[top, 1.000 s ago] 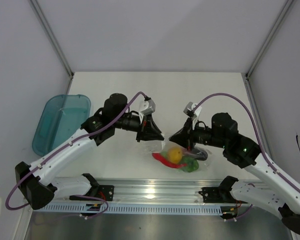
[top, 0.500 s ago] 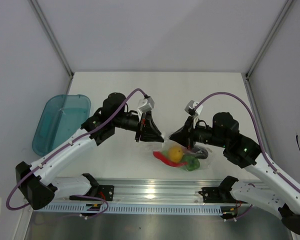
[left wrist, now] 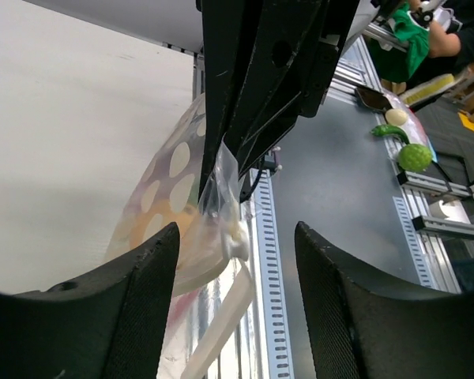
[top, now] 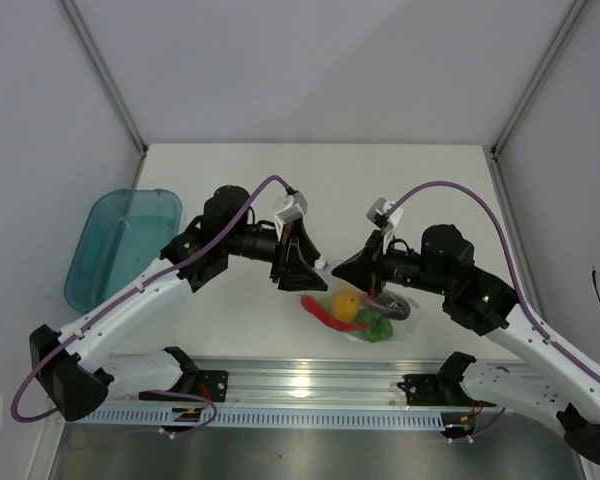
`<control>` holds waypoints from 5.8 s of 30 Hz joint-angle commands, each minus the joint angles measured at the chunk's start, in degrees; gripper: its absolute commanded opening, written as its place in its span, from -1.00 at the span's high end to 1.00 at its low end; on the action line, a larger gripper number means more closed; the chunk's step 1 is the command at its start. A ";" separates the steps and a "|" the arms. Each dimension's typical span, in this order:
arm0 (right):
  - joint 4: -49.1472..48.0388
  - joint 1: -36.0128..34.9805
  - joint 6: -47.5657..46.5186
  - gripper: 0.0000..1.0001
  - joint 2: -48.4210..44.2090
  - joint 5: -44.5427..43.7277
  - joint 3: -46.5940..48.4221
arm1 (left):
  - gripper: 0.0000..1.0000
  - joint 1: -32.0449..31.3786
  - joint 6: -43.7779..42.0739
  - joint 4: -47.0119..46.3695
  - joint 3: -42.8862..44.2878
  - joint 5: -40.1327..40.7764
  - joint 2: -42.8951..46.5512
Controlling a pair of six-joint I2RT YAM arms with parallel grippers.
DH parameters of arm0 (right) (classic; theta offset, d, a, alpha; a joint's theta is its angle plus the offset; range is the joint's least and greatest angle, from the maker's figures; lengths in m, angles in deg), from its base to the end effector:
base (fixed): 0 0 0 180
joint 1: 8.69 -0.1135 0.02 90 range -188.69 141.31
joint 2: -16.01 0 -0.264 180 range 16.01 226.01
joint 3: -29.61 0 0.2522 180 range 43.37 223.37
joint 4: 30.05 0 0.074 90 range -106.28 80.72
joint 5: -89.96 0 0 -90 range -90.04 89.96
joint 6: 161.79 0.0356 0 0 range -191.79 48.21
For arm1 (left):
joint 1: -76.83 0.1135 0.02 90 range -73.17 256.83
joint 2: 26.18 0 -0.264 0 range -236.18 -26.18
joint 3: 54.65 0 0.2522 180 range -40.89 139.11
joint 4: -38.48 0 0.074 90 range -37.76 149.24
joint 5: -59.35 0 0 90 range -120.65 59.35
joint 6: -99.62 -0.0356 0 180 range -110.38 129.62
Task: Place the food in the zip-top bag and seal the zipper
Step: Zip the zipper food storage bag at the center of the board.
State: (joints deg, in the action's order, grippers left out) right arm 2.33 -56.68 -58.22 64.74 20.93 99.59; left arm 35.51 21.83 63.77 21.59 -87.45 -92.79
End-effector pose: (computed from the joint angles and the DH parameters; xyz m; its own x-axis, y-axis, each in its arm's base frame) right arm 0.1151 0.1468 0.3826 -0.3435 -0.0540 -0.9376 -0.8726 0.3875 0.2974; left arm 0.1710 -0.1900 0.3728 -0.4026 0.1997 -0.8933 0.9019 -0.0803 -0.4244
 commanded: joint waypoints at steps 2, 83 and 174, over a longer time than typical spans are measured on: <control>-4.02 -0.44 2.51 1.00 -0.30 -0.49 1.08 | -0.28 -0.33 -3.85 0.51 -0.25 6.86 4.46; 1.07 -4.83 -8.81 1.00 9.45 11.11 1.52 | 0.33 0.80 -6.40 4.54 2.91 1.44 1.84; -3.75 -6.60 -4.34 1.00 1.72 -6.21 3.72 | 0.99 2.47 -10.19 11.15 -1.13 1.16 4.73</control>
State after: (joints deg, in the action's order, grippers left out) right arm 5.63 -64.37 -64.78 70.32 17.69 102.26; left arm 37.96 13.85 71.46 20.71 -86.11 -88.38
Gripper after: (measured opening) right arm 0.003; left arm 0.041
